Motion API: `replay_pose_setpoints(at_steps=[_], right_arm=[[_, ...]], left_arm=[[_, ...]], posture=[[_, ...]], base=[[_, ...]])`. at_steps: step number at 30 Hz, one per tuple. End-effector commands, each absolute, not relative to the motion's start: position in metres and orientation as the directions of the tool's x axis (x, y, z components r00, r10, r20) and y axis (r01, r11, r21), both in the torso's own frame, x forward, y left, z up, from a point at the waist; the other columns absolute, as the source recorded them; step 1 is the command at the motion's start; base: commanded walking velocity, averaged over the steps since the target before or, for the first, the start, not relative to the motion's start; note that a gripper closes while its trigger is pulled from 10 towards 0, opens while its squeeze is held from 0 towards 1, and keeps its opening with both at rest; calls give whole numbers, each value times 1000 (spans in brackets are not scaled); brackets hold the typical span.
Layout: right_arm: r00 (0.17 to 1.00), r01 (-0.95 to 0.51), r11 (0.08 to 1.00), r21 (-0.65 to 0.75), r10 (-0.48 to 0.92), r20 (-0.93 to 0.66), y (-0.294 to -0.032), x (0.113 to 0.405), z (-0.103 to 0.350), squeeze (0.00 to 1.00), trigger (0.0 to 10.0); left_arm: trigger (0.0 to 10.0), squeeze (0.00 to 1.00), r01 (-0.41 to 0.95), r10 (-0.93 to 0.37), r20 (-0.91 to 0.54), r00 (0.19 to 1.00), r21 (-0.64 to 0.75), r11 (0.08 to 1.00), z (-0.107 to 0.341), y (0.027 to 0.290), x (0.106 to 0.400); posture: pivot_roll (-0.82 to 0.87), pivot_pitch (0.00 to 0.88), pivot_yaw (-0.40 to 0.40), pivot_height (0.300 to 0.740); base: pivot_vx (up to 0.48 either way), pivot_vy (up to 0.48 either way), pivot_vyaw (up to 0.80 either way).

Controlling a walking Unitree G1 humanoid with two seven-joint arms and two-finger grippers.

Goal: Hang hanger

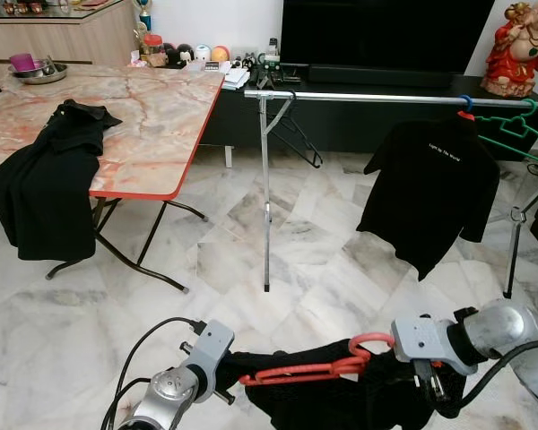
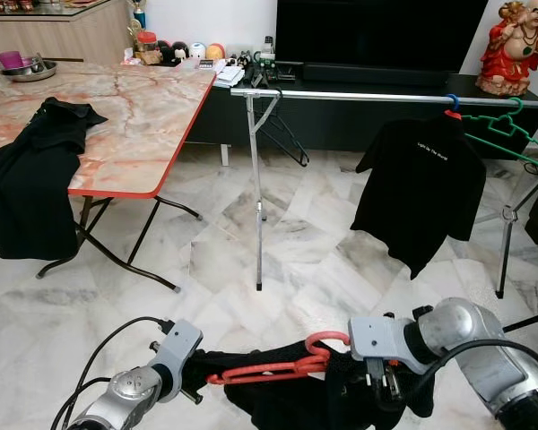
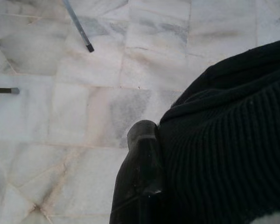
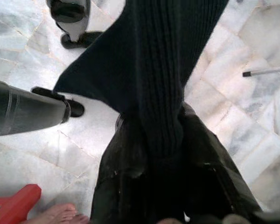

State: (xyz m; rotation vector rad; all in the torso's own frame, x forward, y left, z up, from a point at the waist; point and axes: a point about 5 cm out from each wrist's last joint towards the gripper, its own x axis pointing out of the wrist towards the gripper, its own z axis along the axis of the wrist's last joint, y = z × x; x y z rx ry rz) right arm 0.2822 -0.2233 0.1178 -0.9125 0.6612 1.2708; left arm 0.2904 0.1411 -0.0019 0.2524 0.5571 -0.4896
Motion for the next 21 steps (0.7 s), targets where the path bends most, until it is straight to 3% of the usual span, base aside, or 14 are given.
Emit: replay_pose_setpoints(at_steps=[1, 5, 14, 21], right_arm=[[277, -961, 93, -262, 384, -881, -249, 288, 124, 0, 0], [317, -948, 110, -298, 353, -880, -250, 292, 121, 0, 0], [320, -947, 91, -307, 238, -917, -254, 290, 92, 0, 0], [458, -885, 191, -424, 195, -867, -255, 301, 84, 0, 0]], left_arm=[[0, 0, 471, -304, -621, 723, 120, 874, -12, 161, 282], [0, 0, 487, -313, -628, 713, 121, 865, -12, 160, 281], [0, 0, 567, -367, -631, 684, 143, 811, -8, 161, 283], [0, 0, 665, -445, -634, 633, 151, 731, 0, 164, 283]], posture=[[76, 91, -43, 740], [77, 91, -42, 740], [84, 89, -45, 740], [86, 91, -42, 740]], base=[[0, 0, 0], [0, 0, 0], [0, 0, 0], [0, 0, 0]])
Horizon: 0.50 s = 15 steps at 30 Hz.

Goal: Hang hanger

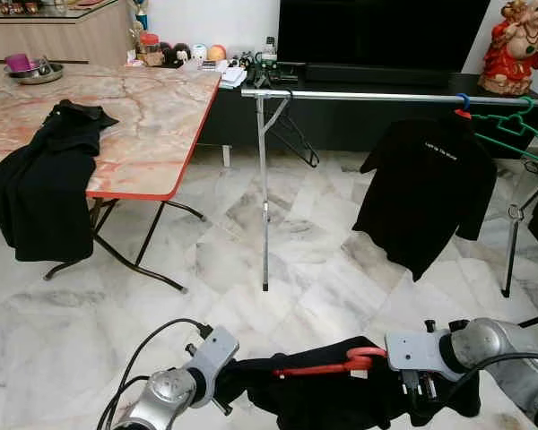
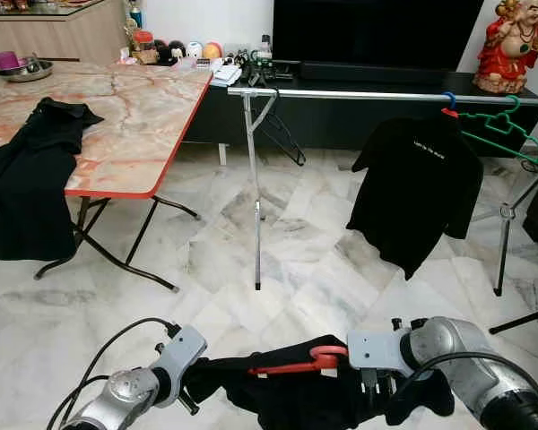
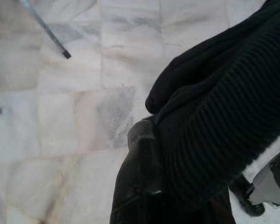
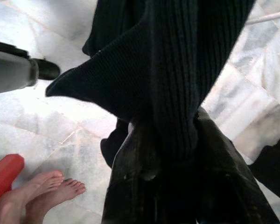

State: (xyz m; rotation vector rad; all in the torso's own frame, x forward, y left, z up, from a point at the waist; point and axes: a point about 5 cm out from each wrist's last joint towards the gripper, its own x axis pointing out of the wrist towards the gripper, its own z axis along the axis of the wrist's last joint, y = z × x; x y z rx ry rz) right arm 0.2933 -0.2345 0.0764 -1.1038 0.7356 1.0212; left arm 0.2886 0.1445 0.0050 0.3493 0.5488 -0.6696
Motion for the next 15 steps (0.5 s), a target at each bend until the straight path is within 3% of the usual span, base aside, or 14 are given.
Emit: replay_pose_setpoints(at_steps=[1, 5, 10, 15], right_arm=[[475, -875, 208, -437, 193, -859, -255, 303, 84, 0, 0], [467, -877, 215, -430, 174, -867, -256, 302, 79, 0, 0], [423, -897, 222, -383, 174, -889, -250, 293, 59, 0, 0], [415, -900, 229, -372, 186, -890, -247, 292, 56, 0, 0]], left_arm=[[0, 0, 674, -453, -633, 627, 150, 723, 1, 164, 283], [0, 0, 695, -477, -632, 610, 139, 705, 2, 161, 283], [0, 0, 796, -664, -537, 521, 25, 604, 20, 146, 280], [0, 0, 802, -679, -523, 515, 14, 597, 23, 145, 280]], posture=[[86, 91, -42, 740], [82, 90, -41, 740], [91, 89, -42, 740], [91, 89, -42, 740]], base=[[0, 0, 0], [0, 0, 0], [0, 0, 0], [0, 0, 0]])
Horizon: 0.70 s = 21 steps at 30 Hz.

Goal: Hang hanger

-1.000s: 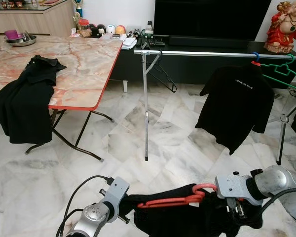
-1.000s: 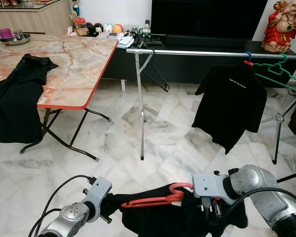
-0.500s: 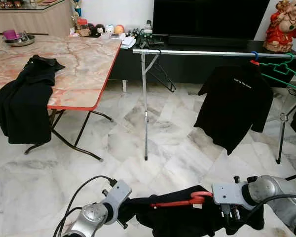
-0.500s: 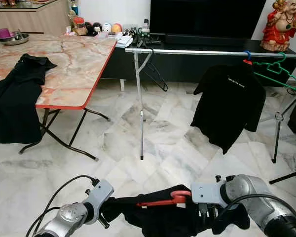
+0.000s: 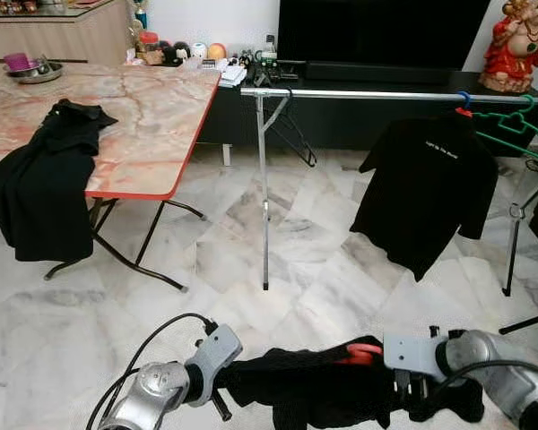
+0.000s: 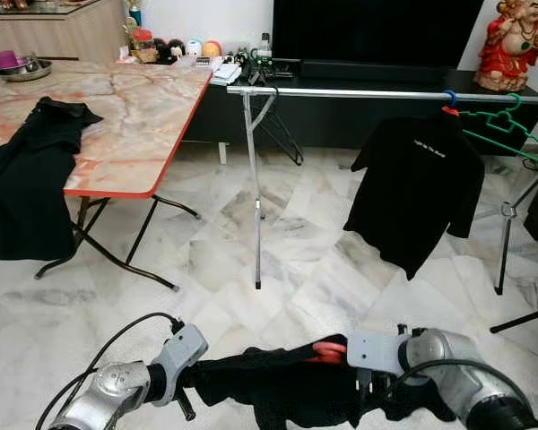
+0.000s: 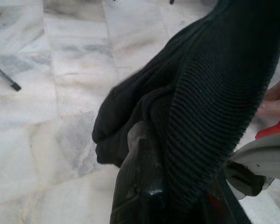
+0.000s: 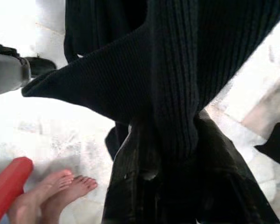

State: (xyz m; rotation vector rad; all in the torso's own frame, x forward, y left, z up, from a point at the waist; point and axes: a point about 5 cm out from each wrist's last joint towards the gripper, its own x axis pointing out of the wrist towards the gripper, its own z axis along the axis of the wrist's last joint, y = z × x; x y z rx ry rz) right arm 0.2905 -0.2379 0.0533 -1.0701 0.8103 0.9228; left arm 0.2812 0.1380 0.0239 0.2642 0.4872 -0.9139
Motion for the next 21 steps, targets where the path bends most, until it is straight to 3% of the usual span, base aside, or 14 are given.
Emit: replay_pose_setpoints(at_steps=[1, 21], right_arm=[[415, -900, 229, -372, 186, -890, -247, 292, 56, 0, 0], [415, -900, 229, -372, 186, -890, -247, 292, 56, 0, 0]], left_arm=[[0, 0, 802, -679, -523, 515, 14, 597, 23, 145, 280], [0, 0, 802, -679, -523, 515, 14, 597, 23, 145, 280]], posture=[[91, 89, -42, 740], [91, 89, -42, 740]], base=[[0, 0, 0], [0, 0, 0]])
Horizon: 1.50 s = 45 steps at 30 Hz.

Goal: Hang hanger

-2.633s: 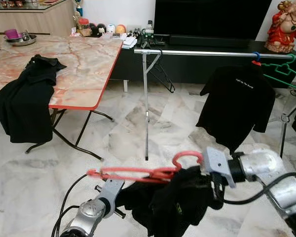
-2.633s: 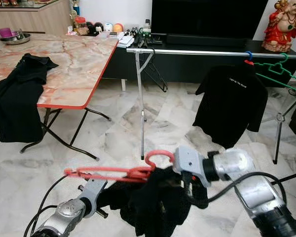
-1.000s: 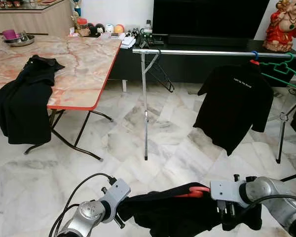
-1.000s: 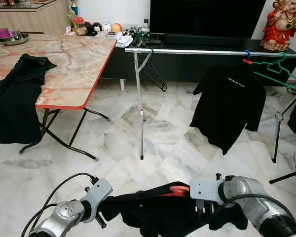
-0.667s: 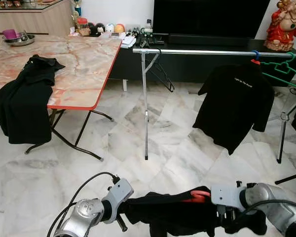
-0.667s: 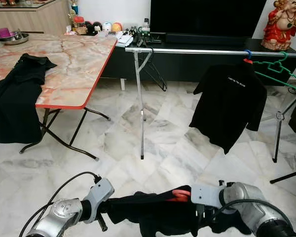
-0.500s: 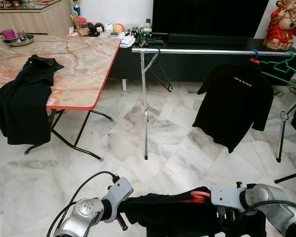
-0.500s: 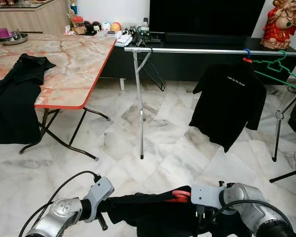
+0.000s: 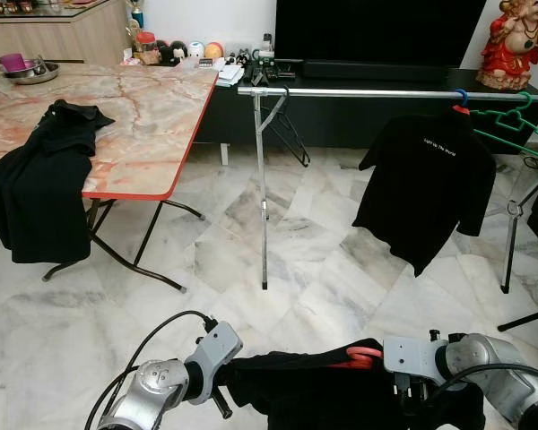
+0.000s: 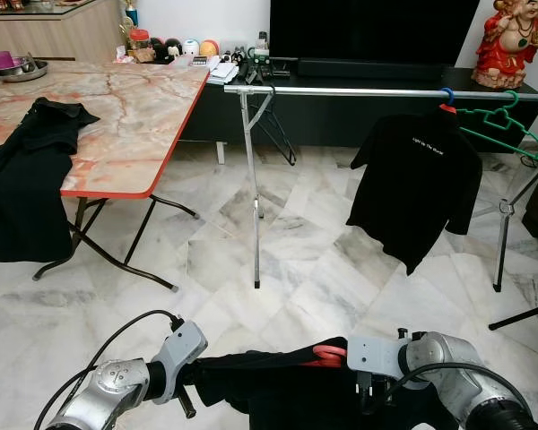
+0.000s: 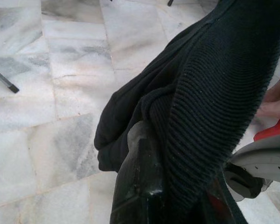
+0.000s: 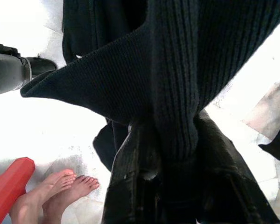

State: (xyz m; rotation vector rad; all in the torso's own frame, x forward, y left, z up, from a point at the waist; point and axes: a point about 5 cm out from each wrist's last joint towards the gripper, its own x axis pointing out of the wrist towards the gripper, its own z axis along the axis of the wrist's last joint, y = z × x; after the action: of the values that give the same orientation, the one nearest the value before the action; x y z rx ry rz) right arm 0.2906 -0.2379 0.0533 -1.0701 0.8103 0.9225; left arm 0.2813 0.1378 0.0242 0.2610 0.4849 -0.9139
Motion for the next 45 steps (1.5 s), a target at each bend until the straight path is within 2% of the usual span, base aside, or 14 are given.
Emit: replay_pose_setpoints(at_steps=[1, 5, 8, 14, 17, 18, 19, 20, 21, 22, 37, 41, 43, 45], right_arm=[[415, -900, 229, -372, 186, -890, -247, 292, 56, 0, 0], [408, -902, 236, -361, 196, -892, -244, 290, 52, 0, 0], [521, -803, 530, -273, 402, -753, -184, 294, 23, 0, 0], [518, -795, 566, -219, 445, -731, -173, 291, 19, 0, 0], [528, -785, 582, -213, 448, -721, -171, 292, 17, 0, 0], [532, -781, 586, -215, 446, -720, -171, 292, 17, 0, 0], [547, -770, 600, -216, 447, -708, -171, 294, 18, 0, 0], [553, -765, 608, -212, 451, -701, -170, 295, 18, 0, 0], [559, -760, 615, -210, 454, -694, -170, 296, 19, 0, 0], [567, -754, 623, -209, 455, -686, -169, 297, 20, 0, 0], [623, -726, 649, -229, 478, -620, -162, 305, 25, 0, 0], [571, -785, 567, -249, 509, -644, -167, 301, 24, 0, 0], [452, -880, 398, -260, 532, -716, -181, 289, 19, 0, 0], [389, -912, 347, -220, 555, -735, -185, 284, 19, 0, 0]], left_arm=[[0, 0, 802, -679, -523, 515, 14, 597, 23, 145, 280], [0, 0, 809, -701, -500, 508, -4, 588, 30, 145, 281], [0, 0, 935, -851, -424, 310, -26, 354, 60, 113, 267], [39, 0, 935, -858, -401, 321, -7, 353, 65, 107, 270], [1020, 0, 941, -864, -398, 307, -11, 339, 71, 106, 268], [1608, 0, 943, -868, -397, 300, -17, 333, 73, 106, 266], [9294, 0, 949, -877, -395, 273, -38, 312, 74, 105, 263], [10000, 0, 952, -880, -397, 260, -46, 302, 74, 104, 261], [10000, 0, 955, -881, -402, 248, -53, 292, 74, 104, 259], [10000, 1000, 958, -878, -418, 233, -55, 280, 72, 105, 256], [10000, 1000, 965, -865, -459, 204, -56, 257, 72, 107, 250], [10000, 1000, 957, -843, -483, 238, -30, 287, 71, 113, 253], [10000, 1000, 955, -836, -490, 247, -25, 296, 73, 119, 253], [10000, 1000, 953, -833, -493, 252, -20, 301, 74, 121, 253]], posture=[[91, 89, -42, 740], [95, 89, -40, 740], [98, 73, -50, 740], [99, 64, -51, 740], [100, 58, -51, 740], [101, 57, -50, 740], [101, 57, -50, 740], [101, 53, -49, 740], [101, 53, -49, 740], [101, 53, -48, 740], [105, 56, -48, 740], [106, 59, -50, 740], [110, 62, -57, 740], [109, 63, -58, 740]], base=[[0, 0, 0], [0, 0, 0], [0, 0, 0], [0, 0, 0], [0, 0, 0], [0, 0, 0], [0, 0, 0], [0, 0, 0], [0, 0, 0], [0, 0, 0], [0, 0, 0], [0, 0, 0], [0, 0, 0], [0, 0, 0]])
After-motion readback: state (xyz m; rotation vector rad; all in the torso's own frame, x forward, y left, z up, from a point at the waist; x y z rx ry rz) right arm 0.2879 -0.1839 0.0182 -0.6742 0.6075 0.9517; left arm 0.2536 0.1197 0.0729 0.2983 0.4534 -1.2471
